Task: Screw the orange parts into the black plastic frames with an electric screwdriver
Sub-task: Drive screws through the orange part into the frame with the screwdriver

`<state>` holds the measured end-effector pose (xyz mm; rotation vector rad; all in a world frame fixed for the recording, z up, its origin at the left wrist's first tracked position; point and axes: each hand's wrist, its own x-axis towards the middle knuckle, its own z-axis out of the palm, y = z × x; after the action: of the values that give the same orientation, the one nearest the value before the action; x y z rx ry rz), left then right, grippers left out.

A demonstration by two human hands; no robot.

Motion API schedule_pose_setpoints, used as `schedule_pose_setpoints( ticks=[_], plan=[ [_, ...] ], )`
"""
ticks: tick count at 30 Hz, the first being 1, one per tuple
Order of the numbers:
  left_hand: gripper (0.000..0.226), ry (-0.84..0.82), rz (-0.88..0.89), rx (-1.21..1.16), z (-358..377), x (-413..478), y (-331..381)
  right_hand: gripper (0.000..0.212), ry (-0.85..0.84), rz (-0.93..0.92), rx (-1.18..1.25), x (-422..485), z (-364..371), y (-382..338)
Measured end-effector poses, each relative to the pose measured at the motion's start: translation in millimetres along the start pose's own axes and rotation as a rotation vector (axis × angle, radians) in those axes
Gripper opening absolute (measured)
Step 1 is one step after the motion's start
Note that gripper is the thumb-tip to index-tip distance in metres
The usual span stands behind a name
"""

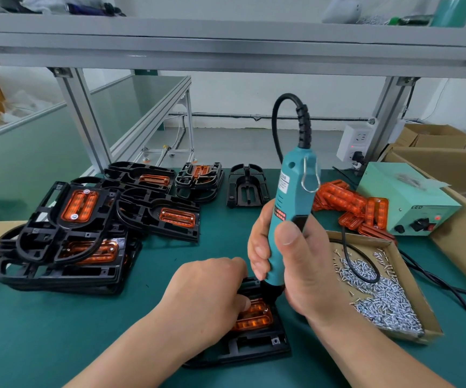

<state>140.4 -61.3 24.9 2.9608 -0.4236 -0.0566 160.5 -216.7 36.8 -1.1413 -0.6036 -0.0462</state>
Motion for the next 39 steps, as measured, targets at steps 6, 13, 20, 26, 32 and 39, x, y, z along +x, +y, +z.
schedule_pose_setpoints(
  ticks=[6,13,20,26,32,39],
  plan=[
    [0.027,-0.006,0.001,-0.018,0,0,0,0.055,-0.001,0.014,0.05,-2,-5,-3],
    [0.028,-0.011,0.006,-0.01,-2,-1,1,0.053,-0.007,-0.038,0.066,-2,-4,-10],
    [0.03,-0.003,0.032,-0.023,-3,-3,-1,0.059,0.172,-0.061,0.177,4,-11,-12],
    [0.045,0.038,0.038,-0.312,-10,-2,-9,0.048,0.418,-0.027,0.305,10,-33,-6],
    [0.04,-0.042,-0.286,-1.676,-20,13,-22,0.042,0.613,-0.002,0.387,14,-43,0],
    [0.049,-0.256,-0.226,-2.153,-17,17,-27,0.042,0.64,0.008,0.409,14,-43,1]
  ],
)
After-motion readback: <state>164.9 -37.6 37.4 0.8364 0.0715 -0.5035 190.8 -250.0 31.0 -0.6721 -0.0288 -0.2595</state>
